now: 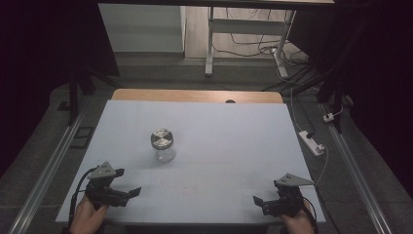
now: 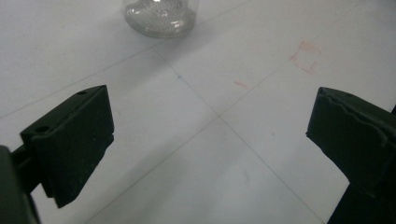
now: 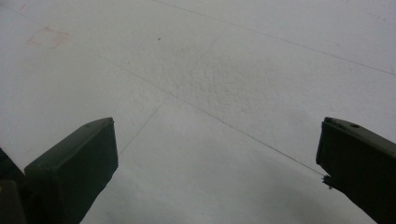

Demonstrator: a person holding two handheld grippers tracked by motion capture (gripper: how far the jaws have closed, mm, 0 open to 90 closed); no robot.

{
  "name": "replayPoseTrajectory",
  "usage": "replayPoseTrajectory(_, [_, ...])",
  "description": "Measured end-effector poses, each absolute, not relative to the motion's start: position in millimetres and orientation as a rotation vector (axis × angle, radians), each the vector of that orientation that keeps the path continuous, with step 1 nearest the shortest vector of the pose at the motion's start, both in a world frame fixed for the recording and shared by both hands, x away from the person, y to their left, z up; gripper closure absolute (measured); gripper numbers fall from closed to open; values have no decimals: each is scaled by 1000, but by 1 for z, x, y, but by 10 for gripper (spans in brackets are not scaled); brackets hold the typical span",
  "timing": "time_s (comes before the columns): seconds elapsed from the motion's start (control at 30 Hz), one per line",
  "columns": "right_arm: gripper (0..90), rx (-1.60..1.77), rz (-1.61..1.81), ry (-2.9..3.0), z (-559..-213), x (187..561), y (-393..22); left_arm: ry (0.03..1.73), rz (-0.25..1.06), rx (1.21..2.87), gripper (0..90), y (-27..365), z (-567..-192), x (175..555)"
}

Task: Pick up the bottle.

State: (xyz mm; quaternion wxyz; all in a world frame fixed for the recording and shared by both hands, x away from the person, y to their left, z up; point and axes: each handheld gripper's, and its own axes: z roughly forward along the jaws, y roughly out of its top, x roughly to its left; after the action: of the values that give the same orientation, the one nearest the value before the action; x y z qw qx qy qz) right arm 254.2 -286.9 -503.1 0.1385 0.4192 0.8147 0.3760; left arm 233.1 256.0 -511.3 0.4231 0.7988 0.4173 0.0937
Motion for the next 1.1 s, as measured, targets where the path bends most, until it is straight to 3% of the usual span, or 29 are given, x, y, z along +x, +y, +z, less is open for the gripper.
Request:
replayPoseTrajectory(0.67, [0,1216,1089,2356,-503,254,-287,1063,220,1978,0,248,-514,264])
replayPoseTrajectory(0.9, [0,1210,1090,2357,-503,254,-286,1064,130,2012,8,243,-523,276])
replayPoseTrajectory(1.1, [0,1205,1085,2366,-503,254,-286,1067,159,2006,9,241,-521,287])
